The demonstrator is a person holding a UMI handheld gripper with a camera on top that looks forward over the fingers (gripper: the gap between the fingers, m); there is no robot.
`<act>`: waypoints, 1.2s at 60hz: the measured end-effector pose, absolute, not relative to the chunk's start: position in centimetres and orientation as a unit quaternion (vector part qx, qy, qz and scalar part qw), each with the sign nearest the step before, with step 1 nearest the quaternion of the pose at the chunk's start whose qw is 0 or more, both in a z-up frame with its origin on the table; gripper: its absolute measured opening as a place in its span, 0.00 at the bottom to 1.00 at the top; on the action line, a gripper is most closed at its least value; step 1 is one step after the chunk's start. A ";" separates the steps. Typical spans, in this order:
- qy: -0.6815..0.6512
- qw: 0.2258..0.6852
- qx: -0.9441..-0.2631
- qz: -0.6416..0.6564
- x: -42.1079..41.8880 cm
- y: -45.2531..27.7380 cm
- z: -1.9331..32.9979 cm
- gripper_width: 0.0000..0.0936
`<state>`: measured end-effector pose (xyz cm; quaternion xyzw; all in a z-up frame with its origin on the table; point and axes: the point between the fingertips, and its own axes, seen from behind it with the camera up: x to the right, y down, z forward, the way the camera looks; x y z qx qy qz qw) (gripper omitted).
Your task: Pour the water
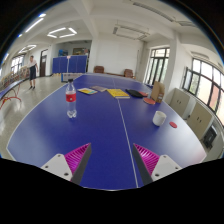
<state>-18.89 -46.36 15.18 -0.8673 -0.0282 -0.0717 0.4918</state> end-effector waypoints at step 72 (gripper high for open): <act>-0.009 0.630 -0.769 0.108 -43.0 -8.7 15.0 0.34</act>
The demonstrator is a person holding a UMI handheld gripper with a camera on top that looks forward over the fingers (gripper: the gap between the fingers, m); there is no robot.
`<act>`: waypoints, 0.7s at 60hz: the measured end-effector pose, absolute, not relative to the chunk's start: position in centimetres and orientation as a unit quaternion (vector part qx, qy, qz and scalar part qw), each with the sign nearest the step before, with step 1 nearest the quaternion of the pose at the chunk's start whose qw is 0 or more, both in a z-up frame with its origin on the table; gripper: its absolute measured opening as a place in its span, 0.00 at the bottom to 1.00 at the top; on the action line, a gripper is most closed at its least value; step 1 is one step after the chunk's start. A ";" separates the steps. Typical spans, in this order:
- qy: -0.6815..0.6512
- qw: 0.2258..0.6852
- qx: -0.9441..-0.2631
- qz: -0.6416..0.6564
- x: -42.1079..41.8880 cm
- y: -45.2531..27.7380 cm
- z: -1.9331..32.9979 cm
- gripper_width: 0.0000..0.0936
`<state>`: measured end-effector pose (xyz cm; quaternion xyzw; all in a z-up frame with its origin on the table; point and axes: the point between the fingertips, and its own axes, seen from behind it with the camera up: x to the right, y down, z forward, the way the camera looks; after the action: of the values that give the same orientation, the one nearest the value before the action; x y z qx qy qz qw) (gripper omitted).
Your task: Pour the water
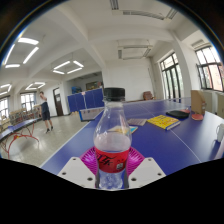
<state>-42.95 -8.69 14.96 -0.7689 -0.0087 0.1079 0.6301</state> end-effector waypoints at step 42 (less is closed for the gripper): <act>0.400 0.425 -0.294 0.757 2.5 -9.2 38.0 0.34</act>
<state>2.51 -9.20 37.97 -0.2936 0.4000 0.7569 0.4253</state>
